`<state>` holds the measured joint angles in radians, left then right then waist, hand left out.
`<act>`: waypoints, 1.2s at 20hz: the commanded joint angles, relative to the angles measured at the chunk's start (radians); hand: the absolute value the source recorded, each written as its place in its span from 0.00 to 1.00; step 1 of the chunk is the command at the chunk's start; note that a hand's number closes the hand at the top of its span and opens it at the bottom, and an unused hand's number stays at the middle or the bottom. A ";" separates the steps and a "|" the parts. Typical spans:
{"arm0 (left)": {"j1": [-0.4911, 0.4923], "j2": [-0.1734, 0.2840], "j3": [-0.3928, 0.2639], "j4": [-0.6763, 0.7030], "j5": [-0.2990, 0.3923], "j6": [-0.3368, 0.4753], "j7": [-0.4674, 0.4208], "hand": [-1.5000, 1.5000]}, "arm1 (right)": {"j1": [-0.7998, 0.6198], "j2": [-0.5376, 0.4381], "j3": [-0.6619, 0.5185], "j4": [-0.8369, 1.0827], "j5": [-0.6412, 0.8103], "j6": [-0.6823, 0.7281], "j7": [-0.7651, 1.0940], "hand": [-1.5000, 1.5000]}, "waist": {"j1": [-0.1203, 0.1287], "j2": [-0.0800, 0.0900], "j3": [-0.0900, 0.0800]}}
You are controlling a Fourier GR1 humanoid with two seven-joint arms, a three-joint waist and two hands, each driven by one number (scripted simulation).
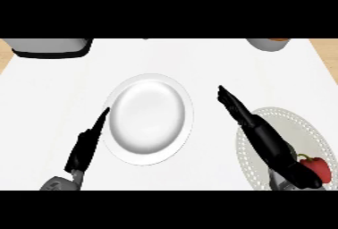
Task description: Pick the squash from the placemat and place it in the plate
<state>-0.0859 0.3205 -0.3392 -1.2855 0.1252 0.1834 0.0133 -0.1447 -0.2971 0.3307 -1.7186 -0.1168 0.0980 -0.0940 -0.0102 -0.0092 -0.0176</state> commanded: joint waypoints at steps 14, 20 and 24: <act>0.159 0.220 0.198 -0.167 -0.035 0.072 -0.150 0.50 | 0.360 0.241 -0.578 -0.237 -0.278 -0.403 -0.215 0.00 | -0.012 -0.002 0.019; 0.174 0.213 0.192 -0.278 -0.086 0.098 -0.054 0.50 | 0.662 0.192 -0.574 -0.449 -0.355 -0.174 -0.168 0.00 | -0.006 0.003 0.018; 0.184 0.222 0.222 -0.232 -0.041 0.038 -0.120 0.50 | 0.744 0.040 -0.594 -0.462 -0.260 -0.112 -0.064 0.00 | -0.005 0.005 0.017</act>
<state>0.0912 0.5397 -0.1242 -1.4950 0.0769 0.2339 -0.1110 0.4825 -0.1664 -0.2542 -2.1250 -0.4223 -0.0863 -0.2222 -0.0153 -0.0052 -0.0002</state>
